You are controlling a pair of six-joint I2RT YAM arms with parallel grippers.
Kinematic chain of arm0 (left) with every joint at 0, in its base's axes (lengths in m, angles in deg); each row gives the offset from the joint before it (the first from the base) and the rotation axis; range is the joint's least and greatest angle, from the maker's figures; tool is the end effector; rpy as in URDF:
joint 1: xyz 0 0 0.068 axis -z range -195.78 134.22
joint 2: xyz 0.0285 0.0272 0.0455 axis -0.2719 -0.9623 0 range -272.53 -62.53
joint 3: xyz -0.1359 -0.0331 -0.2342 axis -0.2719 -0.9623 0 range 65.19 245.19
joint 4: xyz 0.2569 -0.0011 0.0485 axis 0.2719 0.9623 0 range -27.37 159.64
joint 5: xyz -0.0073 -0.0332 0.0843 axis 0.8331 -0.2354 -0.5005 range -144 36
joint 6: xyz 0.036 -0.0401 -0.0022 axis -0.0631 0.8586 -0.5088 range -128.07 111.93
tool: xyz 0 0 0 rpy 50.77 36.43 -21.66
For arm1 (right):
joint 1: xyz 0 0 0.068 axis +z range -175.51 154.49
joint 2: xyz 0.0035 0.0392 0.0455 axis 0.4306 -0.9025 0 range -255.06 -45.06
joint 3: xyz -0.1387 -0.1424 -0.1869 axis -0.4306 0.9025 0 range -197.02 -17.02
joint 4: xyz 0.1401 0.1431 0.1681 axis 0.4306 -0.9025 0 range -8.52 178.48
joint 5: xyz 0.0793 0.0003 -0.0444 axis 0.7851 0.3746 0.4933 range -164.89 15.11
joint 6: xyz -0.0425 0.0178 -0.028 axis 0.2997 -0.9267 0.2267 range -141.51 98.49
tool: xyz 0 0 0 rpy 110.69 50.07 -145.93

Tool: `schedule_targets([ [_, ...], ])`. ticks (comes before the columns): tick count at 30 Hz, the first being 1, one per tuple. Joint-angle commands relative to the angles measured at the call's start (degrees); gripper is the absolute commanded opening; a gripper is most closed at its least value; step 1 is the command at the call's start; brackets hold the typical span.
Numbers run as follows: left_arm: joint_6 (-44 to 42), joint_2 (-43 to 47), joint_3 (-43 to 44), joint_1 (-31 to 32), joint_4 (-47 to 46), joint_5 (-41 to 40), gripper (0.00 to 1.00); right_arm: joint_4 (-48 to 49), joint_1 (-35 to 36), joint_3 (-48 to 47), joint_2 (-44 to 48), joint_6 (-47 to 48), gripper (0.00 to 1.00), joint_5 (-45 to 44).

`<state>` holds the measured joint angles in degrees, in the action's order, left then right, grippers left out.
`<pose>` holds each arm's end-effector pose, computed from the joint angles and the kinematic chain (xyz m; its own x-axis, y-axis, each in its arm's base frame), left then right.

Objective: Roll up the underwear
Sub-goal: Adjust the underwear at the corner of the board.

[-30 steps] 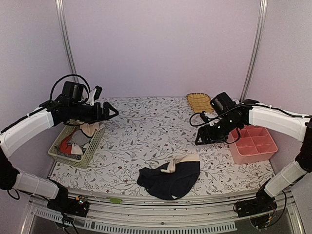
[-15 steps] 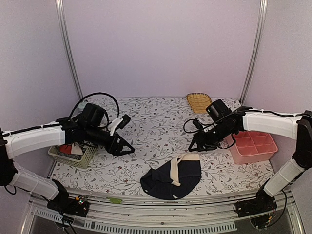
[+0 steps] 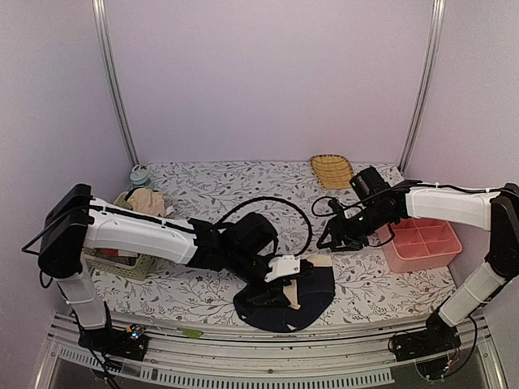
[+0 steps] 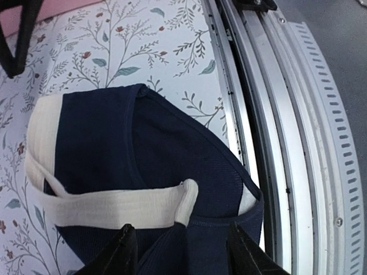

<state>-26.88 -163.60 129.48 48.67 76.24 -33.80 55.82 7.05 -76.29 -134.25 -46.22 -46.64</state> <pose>0.1490 -0.3402 0.1911 -0.0109 0.7244 -0.6893 0.9985 -0.0290 -0.0462 0.2497 0.1795 0.2138 -0.9546 -0.1726 -0.2426 -0.2847 0.7676 0.5742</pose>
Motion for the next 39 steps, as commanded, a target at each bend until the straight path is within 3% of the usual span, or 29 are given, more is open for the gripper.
schedule_targets([
  [1, -7.4, -5.6, 4.6, 2.6, 0.8, -3.5, 0.53, 1.8, -2.8, 2.7, 4.4, -3.8, 0.55, 1.9],
  [9, -11.2, -13.0, 8.1, 4.0, 4.6, -5.4, 0.45, 1.7, -4.8, 5.6, 8.8, -5.9, 0.55, 1.5],
  [15, -9.4, -7.1, 6.1, 1.9, 3.3, -7.6, 0.02, 1.8, -5.0, 6.8, 10.2, -6.4, 0.54, 0.5],
  [21, 0.8, 3.2, -0.3, -10.8, -8.0, -8.6, 0.0, 2.8, -5.1, 7.5, 10.4, -6.3, 0.53, 0.4],
  [25, 3.4, 2.4, -0.9, -18.0, -12.6, -13.0, 0.0, 4.6, -5.1, 8.2, 9.6, -6.8, 0.51, 1.5],
  [28, 7.1, -2.3, 2.4, -22.2, -9.0, -19.8, 0.14, 5.6, -5.1, 8.0, 8.2, -6.6, 0.49, 1.9],
  [32, 13.4, -2.9, 3.6, -23.7, -5.4, -32.8, 0.51, 6.3, -5.1, 7.0, 6.1, -5.0, 0.46, 2.3],
  [34, 15.9, 0.2, 2.1, -23.8, -5.6, -34.1, 0.64, 7.3, -5.1, 6.7, 4.7, -4.4, 0.46, 3.2],
  [35, 17.1, 1.6, 1.2, -23.8, -5.7, -33.6, 0.76, 7.9, -5.0, 6.3, 4.0, -4.1, 0.45, 3.9],
  [36, 18.5, 3.1, 0.3, -23.8, -5.6, -32.6, 0.8, 8.4, -4.9, 6.0, 3.0, -3.8, 0.44, 4.7],
  [39, 22.7, 7.1, -2.2, -23.8, -4.3, -29.3, 0.81, 8.8, -3.5, 3.3, -0.8, -2.1, 0.41, 5.4],
])
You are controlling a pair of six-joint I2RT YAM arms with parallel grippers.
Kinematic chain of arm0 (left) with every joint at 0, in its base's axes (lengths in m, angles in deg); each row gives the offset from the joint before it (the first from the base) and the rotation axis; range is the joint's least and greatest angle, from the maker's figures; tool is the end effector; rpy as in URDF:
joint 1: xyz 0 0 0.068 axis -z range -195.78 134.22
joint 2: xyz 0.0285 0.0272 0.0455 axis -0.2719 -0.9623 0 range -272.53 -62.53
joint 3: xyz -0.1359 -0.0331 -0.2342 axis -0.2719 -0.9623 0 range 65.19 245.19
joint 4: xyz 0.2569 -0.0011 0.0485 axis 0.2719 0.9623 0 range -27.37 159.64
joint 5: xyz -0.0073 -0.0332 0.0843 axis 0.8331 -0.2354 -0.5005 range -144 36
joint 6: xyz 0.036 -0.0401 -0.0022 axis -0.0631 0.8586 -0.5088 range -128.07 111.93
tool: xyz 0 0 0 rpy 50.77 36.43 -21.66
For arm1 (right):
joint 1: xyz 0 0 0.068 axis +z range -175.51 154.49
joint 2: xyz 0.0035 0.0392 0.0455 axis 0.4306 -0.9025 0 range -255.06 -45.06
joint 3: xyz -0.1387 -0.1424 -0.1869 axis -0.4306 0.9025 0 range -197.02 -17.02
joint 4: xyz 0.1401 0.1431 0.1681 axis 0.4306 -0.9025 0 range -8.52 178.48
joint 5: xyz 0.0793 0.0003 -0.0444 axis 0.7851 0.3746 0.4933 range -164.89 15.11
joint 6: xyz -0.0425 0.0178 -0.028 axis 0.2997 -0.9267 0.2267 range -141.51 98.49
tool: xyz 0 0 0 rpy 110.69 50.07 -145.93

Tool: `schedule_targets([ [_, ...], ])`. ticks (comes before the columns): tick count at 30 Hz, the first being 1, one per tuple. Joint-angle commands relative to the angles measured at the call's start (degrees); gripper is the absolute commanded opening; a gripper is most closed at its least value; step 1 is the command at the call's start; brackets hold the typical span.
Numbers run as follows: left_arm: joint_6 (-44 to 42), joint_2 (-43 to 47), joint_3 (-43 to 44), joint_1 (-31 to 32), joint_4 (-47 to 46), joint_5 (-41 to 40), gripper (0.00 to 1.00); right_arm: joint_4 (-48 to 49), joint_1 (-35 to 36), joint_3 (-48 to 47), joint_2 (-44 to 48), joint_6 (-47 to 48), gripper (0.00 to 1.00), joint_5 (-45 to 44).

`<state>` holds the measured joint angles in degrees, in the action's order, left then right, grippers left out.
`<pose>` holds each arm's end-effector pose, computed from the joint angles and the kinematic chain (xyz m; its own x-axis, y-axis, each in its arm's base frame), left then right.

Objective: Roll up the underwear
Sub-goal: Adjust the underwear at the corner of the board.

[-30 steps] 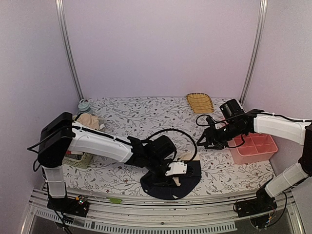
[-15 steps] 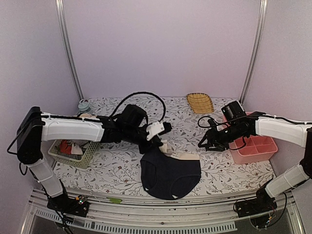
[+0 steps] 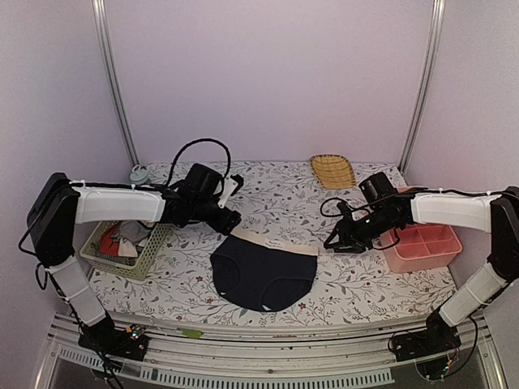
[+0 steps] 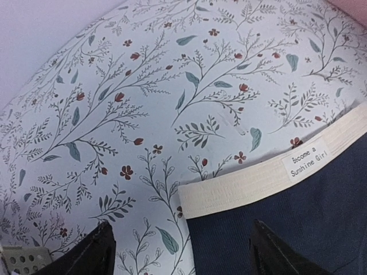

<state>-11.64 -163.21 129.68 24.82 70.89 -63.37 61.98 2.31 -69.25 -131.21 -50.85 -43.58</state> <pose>0.2922 -0.2429 0.2001 -0.4962 0.5063 -0.7053 0.5859 0.7948 0.1583 0.2483 0.1520 0.1992 -0.9771 -0.0422 -0.2088 -0.1684 0.7532 0.6358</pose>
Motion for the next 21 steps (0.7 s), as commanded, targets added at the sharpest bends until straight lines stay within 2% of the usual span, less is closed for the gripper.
schedule_targets([
  [1, 8.4, 8.1, -3.5, 0.1, 1.4, 1.2, 0.81, 2.5, 2.1, -5.2, -5.9, 3.5, 0.41, 2.3],
  [3, 9.9, 10.6, -5.1, 0.1, 2.3, 2.6, 0.82, 1.6, 3.8, -9.2, -9.8, 5.0, 0.4, 2.1],
  [5, 11.1, 13.0, -6.4, 0.1, 3.1, 2.9, 0.94, 0.5, 5.8, -13.3, -14.0, 6.9, 0.39, 1.5],
  [6, 11.4, 14.1, -7.1, 0.0, 3.4, 3.3, 0.96, -0.3, 6.8, -15.6, -16.2, 7.9, 0.38, 1.4],
  [13, 12.8, 18.9, -11.3, 0.1, 6.7, 6.2, 0.96, -6.2, 10.7, -28.7, -31.0, 13.3, 0.28, 0.5],
  [17, 13.7, 21.6, -14.6, 0.1, 7.4, 7.2, 0.96, -8.5, 10.5, -29.4, -33.7, 14.7, 0.21, -2.2],
  [21, 14.4, 23.0, -16.4, 0.2, 7.7, 8.7, 0.96, -9.9, 9.6, -23.2, -32.4, 15.6, 0.12, -4.8],
])
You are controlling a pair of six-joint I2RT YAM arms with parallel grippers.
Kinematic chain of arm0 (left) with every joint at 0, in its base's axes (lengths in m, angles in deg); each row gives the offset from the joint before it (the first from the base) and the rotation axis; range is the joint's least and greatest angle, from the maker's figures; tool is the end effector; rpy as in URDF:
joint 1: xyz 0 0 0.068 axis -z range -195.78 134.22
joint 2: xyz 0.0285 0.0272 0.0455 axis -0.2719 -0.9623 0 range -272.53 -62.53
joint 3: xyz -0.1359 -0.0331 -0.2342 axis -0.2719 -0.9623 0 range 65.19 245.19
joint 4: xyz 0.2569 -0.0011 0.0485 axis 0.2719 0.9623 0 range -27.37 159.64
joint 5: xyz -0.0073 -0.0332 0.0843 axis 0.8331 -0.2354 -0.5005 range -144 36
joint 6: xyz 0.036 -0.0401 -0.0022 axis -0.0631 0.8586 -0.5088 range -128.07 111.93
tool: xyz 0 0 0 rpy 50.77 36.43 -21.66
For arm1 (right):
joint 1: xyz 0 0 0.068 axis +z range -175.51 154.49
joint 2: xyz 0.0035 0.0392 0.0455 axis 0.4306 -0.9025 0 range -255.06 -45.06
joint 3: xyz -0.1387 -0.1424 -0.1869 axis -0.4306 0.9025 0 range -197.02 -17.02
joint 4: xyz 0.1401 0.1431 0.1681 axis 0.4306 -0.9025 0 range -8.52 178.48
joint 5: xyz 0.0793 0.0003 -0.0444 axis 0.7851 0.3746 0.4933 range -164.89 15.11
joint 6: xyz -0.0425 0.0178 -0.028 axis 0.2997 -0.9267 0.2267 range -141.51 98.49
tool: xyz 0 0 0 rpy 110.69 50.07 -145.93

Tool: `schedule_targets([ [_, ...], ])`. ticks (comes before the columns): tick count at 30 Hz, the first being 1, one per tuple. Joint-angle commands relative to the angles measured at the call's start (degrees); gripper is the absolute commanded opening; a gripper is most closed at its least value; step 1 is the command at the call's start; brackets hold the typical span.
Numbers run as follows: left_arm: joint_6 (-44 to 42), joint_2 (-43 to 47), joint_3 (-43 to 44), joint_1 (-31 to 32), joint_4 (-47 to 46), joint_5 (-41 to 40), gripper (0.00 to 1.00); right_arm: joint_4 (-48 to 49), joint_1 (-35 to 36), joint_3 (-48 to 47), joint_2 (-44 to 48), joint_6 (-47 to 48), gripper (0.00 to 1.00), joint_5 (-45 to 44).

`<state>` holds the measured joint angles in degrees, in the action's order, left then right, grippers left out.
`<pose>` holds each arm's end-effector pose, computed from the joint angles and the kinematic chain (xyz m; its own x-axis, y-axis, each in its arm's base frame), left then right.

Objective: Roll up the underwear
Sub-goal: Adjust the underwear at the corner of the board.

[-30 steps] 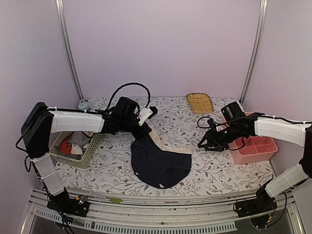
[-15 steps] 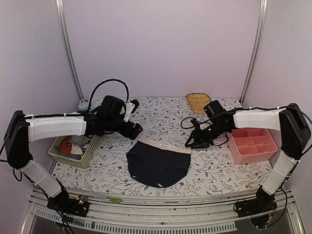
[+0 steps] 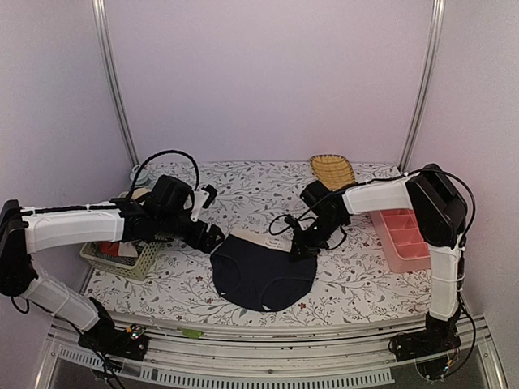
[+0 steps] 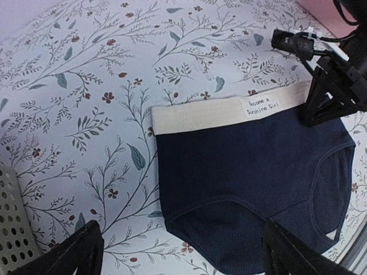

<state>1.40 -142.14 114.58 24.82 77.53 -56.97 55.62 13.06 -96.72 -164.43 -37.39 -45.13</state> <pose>0.2225 -0.1884 0.2240 -0.6331 0.3262 -0.7020 0.5252 0.8473 -0.0798 0.3078 0.2681 0.1333 -0.8973 -0.4117 -0.1591 -0.4285 0.7263 0.5375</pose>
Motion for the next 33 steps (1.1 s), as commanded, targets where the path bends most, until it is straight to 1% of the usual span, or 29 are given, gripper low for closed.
schedule_targets([
  [1, 1.4, 1.9, -1.6, 0.2, 1.5, 2.8, 0.96, -3.4, -1.6, 6.8, 1.9, 1.9, 0.11, -3.5],
  [4, 1.7, 1.1, -1.8, 0.4, 3.3, 4.9, 0.96, -2.2, -2.4, 15.8, 6.8, -0.2, 0.1, -3.0],
  [7, 1.3, -0.5, -1.8, 2.1, 5.1, 7.7, 0.96, 1.3, -1.7, 23.4, 12.2, -3.6, 0.1, 2.6],
  [11, 0.1, -4.4, -0.8, 8.0, 6.7, 10.9, 0.95, 4.5, -1.0, 26.3, 18.1, -6.1, 0.14, 9.4],
  [13, -0.5, -7.2, 0.2, 10.8, 6.9, 14.0, 0.87, 5.8, -1.4, 25.9, 21.1, -7.6, 0.16, 10.9],
  [15, -0.7, -10.2, 1.2, 12.5, 6.3, 16.6, 0.76, 6.3, -2.4, 24.8, 23.2, -8.9, 0.17, 11.1],
  [17, -0.7, -12.6, 2.0, 13.1, 5.1, 19.4, 0.62, 6.3, -3.7, 23.9, 24.6, -10.0, 0.18, 10.7],
  [20, -0.4, -16.3, 3.2, 13.3, 4.1, 20.9, 0.45, 6.3, -5.3, 23.5, 25.8, -10.4, 0.18, 9.9],
  [22, -0.5, -18.9, 4.0, 13.2, 4.3, 20.3, 0.39, 6.2, -5.9, 23.5, 26.6, -10.6, 0.23, 9.3],
  [27, -1.8, -23.1, 5.5, 11.3, 6.5, 14.8, 0.27, 5.1, -6.7, 24.1, 27.7, -10.8, 0.24, 8.2],
  [30, -3.4, -25.4, 7.0, 8.2, 7.7, 10.4, 0.22, 4.2, -6.7, 24.9, 28.6, -10.7, 0.24, 7.4],
  [33, -5.4, -28.6, 10.7, 4.1, 8.6, 6.5, 0.19, 3.5, -6.7, 25.2, 29.3, -10.7, 0.24, 6.7],
])
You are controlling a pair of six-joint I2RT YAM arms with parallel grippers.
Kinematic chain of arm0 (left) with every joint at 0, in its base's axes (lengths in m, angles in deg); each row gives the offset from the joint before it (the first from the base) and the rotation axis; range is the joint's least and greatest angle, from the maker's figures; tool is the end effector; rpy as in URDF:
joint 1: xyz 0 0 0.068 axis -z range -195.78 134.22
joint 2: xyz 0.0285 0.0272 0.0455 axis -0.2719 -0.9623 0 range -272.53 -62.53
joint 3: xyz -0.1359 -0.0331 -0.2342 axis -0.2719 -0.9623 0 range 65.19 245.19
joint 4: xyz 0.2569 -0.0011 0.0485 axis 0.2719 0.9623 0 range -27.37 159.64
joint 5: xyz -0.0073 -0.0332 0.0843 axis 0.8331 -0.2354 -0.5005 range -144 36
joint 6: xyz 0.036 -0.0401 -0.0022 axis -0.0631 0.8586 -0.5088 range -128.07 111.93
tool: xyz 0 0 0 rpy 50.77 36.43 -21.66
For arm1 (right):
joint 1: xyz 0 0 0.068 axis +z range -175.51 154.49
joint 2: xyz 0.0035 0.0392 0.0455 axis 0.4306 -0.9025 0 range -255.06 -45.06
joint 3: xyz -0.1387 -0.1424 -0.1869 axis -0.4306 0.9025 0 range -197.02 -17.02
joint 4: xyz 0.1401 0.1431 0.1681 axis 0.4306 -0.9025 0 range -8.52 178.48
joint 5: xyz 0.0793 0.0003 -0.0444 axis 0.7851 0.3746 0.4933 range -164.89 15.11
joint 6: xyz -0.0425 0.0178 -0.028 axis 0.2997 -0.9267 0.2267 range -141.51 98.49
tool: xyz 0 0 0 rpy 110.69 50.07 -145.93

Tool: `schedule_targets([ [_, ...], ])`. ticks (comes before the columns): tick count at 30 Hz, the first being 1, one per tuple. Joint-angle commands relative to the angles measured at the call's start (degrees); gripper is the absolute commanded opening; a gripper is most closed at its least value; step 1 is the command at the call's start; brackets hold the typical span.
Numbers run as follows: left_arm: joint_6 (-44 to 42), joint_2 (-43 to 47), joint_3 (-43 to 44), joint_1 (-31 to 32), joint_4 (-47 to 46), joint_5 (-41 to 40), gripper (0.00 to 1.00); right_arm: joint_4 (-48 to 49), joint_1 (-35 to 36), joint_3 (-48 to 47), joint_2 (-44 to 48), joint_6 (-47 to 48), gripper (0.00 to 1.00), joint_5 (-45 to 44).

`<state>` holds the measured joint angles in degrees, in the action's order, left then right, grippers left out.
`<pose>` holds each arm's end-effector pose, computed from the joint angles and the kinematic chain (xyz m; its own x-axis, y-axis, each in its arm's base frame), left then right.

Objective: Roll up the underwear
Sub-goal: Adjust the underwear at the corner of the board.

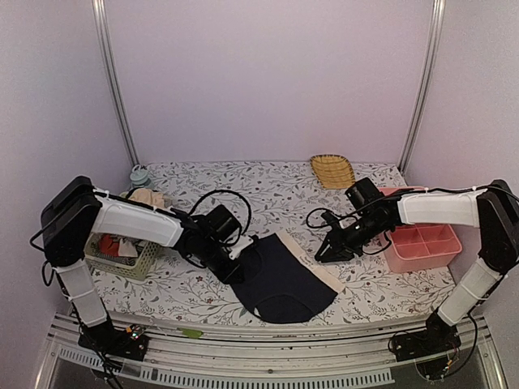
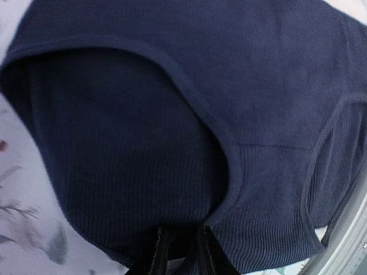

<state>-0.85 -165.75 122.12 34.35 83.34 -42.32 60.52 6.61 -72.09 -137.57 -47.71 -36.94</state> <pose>0.2095 -0.2621 0.1346 -0.6862 0.6297 -0.3642 0.7218 0.6513 -0.2340 0.2467 0.1807 0.1832 -0.9718 -0.1990 -0.1265 -0.2306 0.6906 0.6855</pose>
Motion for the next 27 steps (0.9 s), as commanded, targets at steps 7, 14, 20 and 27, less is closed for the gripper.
schedule_targets([
  [7, -10.1, -10.9, 17.3, -10.4, 6.0, -9.2, 0.34, -0.5, 0.6, -1.5, -0.2, -0.4, 0.24, 0.8],
  [14, -10.1, -0.5, 13.2, -11.1, 4.1, -3.9, 0.49, -1.3, 7.2, -8.2, -10.0, 2.6, 0.22, 0.2],
  [20, -7.5, 6.6, 4.6, -11.4, 1.2, -0.9, 0.54, -0.8, 10.8, -10.0, -15.8, 5.0, 0.22, 0.3],
  [27, -5.6, 9.6, -0.1, -11.5, -0.5, 2.0, 0.55, -1.0, 16.5, -6.4, -19.1, 6.9, 0.2, 1.4],
])
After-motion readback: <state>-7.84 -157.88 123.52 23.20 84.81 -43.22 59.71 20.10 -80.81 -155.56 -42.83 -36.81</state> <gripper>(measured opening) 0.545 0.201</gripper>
